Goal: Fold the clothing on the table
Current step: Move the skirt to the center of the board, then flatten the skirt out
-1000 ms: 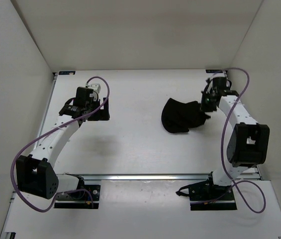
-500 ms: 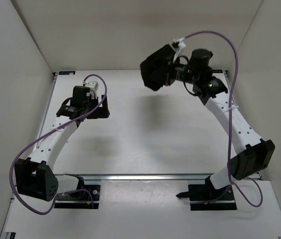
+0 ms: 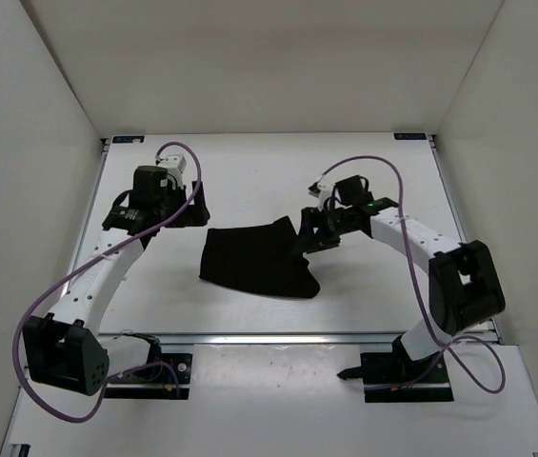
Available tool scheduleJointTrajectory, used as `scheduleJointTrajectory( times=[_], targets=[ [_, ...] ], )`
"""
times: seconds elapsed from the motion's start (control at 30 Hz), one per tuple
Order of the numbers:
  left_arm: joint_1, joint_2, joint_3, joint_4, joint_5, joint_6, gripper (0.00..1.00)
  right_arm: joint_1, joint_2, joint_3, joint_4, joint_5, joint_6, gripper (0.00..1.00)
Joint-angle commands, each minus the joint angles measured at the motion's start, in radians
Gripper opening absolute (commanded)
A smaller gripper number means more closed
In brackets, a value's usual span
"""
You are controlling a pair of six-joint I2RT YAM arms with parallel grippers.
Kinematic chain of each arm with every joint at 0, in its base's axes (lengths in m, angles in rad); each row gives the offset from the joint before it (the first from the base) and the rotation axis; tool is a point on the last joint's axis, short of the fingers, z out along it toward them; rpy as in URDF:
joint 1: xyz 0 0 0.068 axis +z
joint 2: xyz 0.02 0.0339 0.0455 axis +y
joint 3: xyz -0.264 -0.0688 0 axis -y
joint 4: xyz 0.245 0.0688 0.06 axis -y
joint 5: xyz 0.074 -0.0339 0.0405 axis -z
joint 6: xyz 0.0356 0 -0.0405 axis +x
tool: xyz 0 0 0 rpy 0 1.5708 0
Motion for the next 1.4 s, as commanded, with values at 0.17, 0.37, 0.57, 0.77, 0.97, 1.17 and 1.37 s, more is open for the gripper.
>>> scheduleJointTrajectory(
  times=[0.17,0.37,0.57,0.77,0.97,1.17,1.37],
  targets=[
    [-0.019,0.063,-0.087,0.099,0.085,-0.022,0.99,-0.202,-0.185,-0.055,0.148,0.058,0.013,0.87],
    [-0.002,0.106,-0.130,0.182,0.187,-0.076,0.98,-0.180,-0.014,0.038,0.146,0.031,0.008,0.76],
    [-0.012,0.212,-0.170,0.338,0.474,-0.111,0.96,-0.107,0.103,0.115,0.139,0.002,-0.012,0.75],
    [-0.065,0.322,-0.179,0.477,0.482,-0.108,0.97,-0.109,0.073,0.074,0.116,-0.004,-0.004,0.75],
    [-0.040,0.428,-0.165,0.559,0.505,-0.134,0.96,-0.130,-0.028,-0.043,0.090,0.008,-0.012,0.74],
    [-0.057,0.486,-0.136,0.580,0.506,-0.128,0.94,-0.149,-0.068,-0.092,0.105,0.013,0.013,0.74],
    [-0.063,0.534,-0.133,0.612,0.549,-0.128,0.84,-0.138,-0.075,-0.087,0.087,0.019,0.021,0.74]
  ],
)
